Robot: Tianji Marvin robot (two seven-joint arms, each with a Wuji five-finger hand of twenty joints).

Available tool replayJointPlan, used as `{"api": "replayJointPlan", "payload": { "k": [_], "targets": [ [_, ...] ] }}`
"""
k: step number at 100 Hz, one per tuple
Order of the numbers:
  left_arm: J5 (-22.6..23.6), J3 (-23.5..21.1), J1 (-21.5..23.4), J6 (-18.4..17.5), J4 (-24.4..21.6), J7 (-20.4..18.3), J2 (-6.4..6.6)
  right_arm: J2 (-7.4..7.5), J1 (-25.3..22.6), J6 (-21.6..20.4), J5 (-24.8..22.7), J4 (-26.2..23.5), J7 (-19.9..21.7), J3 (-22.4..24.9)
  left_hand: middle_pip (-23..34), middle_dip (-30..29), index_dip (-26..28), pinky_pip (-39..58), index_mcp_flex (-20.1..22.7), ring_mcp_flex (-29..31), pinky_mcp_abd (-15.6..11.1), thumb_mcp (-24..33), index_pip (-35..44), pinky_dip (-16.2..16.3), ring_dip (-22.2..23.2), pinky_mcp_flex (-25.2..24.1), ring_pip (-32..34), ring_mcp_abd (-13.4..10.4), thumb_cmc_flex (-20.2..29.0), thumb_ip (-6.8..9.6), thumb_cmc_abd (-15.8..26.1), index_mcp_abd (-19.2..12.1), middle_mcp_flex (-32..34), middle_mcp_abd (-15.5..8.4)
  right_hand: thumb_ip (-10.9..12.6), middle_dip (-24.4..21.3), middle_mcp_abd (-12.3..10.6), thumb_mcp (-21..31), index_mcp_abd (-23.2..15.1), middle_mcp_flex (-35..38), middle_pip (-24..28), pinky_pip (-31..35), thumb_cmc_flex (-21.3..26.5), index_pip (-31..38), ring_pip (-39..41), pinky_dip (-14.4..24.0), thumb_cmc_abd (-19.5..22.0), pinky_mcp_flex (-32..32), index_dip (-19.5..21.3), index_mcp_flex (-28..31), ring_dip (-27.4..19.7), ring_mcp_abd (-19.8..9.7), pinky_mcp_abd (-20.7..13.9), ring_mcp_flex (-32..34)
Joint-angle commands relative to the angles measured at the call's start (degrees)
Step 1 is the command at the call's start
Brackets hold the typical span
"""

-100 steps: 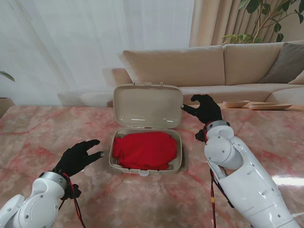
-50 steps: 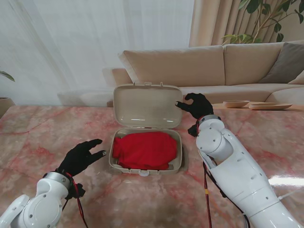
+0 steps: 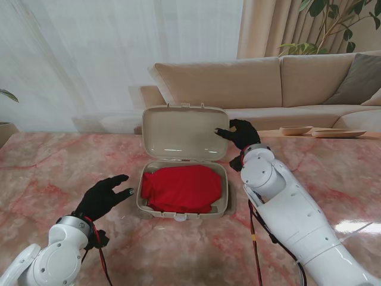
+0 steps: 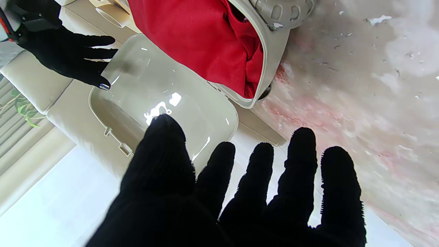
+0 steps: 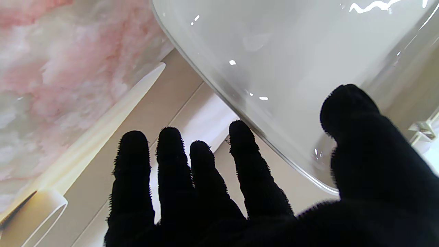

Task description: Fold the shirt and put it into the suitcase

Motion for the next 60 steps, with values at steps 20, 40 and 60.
{"api": "replayJointPlan", "payload": {
  "k": [20, 40, 60],
  "targets": [
    [-0.96, 0.44, 0.81, 0.77, 0.84, 1.88, -0.62, -1.03, 0.65, -0.90, 2.31, 1.65, 0.15, -0.44, -1.44, -0.51, 0.21, -1.44, -1.48, -0.42, 1.54, -1.97, 0.25, 1.43, -0.84, -1.03, -1.47, 1.10, -0.96, 0.89, 3.04, -2.51, 0.24, -0.70, 2.55, -1.09, -0.40, 2.14, -2.41, -0.89, 0.82, -0.94, 4.68, 3.03, -0.10, 1.57, -1.21, -0.57, 1.52, 4.59, -0.96, -1.89, -0.46, -1.43],
    [-0.74, 0.57, 0.84, 0.94, 1.00, 2.70, -0.77, -1.26, 0.50, -1.84, 3.47, 1.74, -0.31, -0.22, -1.42, -0.49, 0.25, -1.52, -1.33, -0.34, 1.56, -1.96, 0.33, 1.49, -0.79, -1.12, -1.47, 1.10, -0.86, 0.90, 2.88, -2.49, 0.33, -0.72, 1.62, -1.80, -0.80, 9.34, -4.33, -0.03, 2.30, -1.06, 5.44, 9.79, 0.90, 1.69, -2.97, -0.14, 5.66, 8.48, -1.12, -2.01, -0.61, -0.76],
    [-0.28, 0.63, 0.81, 1.06, 1.18, 3.63, -0.93, -1.07, 0.09, -2.14, 3.79, 1.27, 0.21, 0.20, -1.44, -0.47, 0.25, -1.45, -1.41, -0.24, 1.78, -1.96, 0.35, 1.65, -0.74, -1.09, -1.45, 0.99, -0.91, 0.91, 2.91, -2.64, 0.25, -0.78, -2.07, -2.53, -1.15, 10.89, -7.23, 1.61, 3.16, -1.01, 8.97, 25.25, 1.24, 1.44, -6.86, -0.02, 1.75, 6.85, -1.54, -2.10, -0.56, -0.58]
  ]
}}
